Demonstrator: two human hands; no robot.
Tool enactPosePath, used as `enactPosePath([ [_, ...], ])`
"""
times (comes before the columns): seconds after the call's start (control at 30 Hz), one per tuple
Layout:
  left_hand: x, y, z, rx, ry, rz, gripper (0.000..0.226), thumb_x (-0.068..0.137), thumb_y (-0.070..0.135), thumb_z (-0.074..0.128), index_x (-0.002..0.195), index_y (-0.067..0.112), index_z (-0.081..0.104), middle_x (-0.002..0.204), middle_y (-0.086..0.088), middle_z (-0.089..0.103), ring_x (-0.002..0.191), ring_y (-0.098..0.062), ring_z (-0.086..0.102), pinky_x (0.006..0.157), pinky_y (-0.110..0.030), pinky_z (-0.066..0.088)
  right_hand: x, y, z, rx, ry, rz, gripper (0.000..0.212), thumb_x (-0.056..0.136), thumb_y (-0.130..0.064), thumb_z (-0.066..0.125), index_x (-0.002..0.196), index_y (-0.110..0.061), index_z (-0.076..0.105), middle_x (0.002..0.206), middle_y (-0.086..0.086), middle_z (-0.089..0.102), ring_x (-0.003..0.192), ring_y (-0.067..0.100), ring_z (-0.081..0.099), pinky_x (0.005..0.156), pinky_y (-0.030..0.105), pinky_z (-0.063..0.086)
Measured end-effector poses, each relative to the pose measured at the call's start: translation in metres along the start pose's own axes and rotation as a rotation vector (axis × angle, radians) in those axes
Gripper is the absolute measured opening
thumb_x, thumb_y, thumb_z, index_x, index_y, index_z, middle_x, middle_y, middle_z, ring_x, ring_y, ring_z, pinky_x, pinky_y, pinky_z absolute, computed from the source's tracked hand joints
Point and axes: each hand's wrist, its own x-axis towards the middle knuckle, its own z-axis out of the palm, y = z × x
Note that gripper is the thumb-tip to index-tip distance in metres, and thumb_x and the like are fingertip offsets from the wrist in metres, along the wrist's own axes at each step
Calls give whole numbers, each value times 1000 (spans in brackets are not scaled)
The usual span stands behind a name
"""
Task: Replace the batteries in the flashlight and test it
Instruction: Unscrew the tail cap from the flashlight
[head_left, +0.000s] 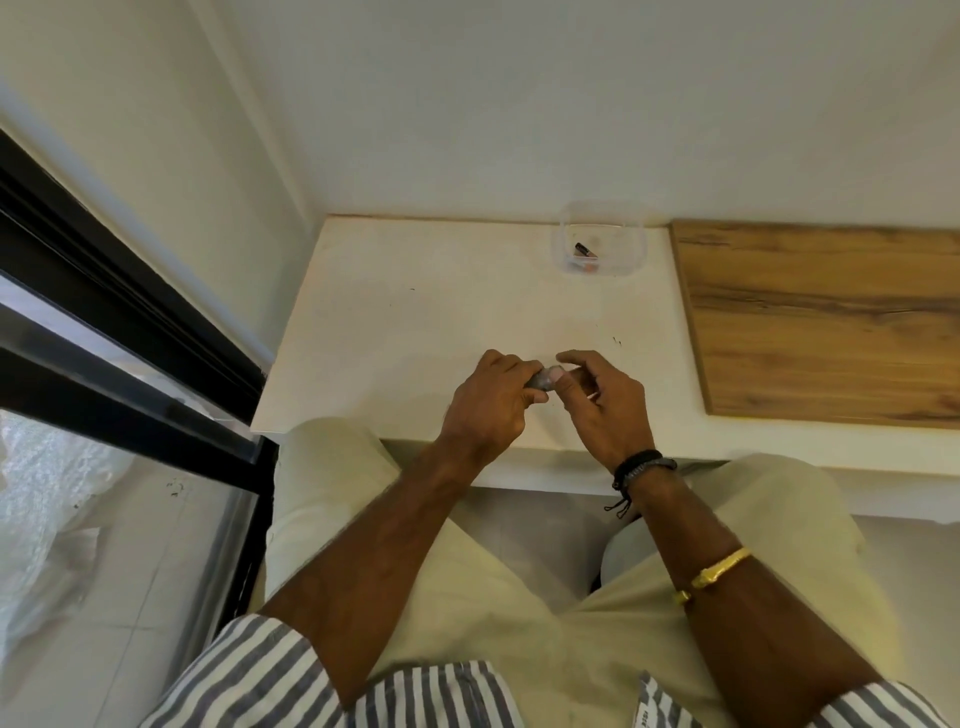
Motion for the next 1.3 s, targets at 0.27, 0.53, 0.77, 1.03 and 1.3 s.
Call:
enactPosePath([
  [0.27,-2,1,3,26,-11,26,27,99,27,54,121,13,62,113,-3,66,106,-18,47,81,-33,49,-1,7,-4,-59,-41,-67,22,99,-33,63,100,-14,73,85,-7,70,77,1,62,70,19,51],
  [0.53,-1,0,2,68,-21,11,32,98,25,57,127,12,60,117,-4,65,110,-20,47,85,-33,49,-2,6,-7,49,-102,-35,30,93,-17,69,122,-21,69,110,-9,70,94,-3,64,75,8,50],
  [0.77,-2,0,3,70,-20,40,25,98,25,56,121,15,61,111,-2,67,106,-18,47,79,-35,52,-1,6,-4,-36,-27,-5,20,97,-37,65,98,-18,73,78,-15,67,72,3,63,67,18,51],
  [1.03,-2,-1,2,94,-20,26,33,97,23,59,128,13,59,118,-4,65,111,-20,47,84,-30,47,0,4,-4,53,-72,28,21,94,-30,70,114,-26,66,101,-6,70,87,8,68,73,22,57],
  [1.3,-1,-1,3,77,1,44,27,98,26,57,122,14,61,112,-3,66,107,-19,46,79,-29,47,0,11,-4,21,-65,-40,16,94,-28,71,108,-20,72,94,-7,69,86,13,67,71,35,62],
])
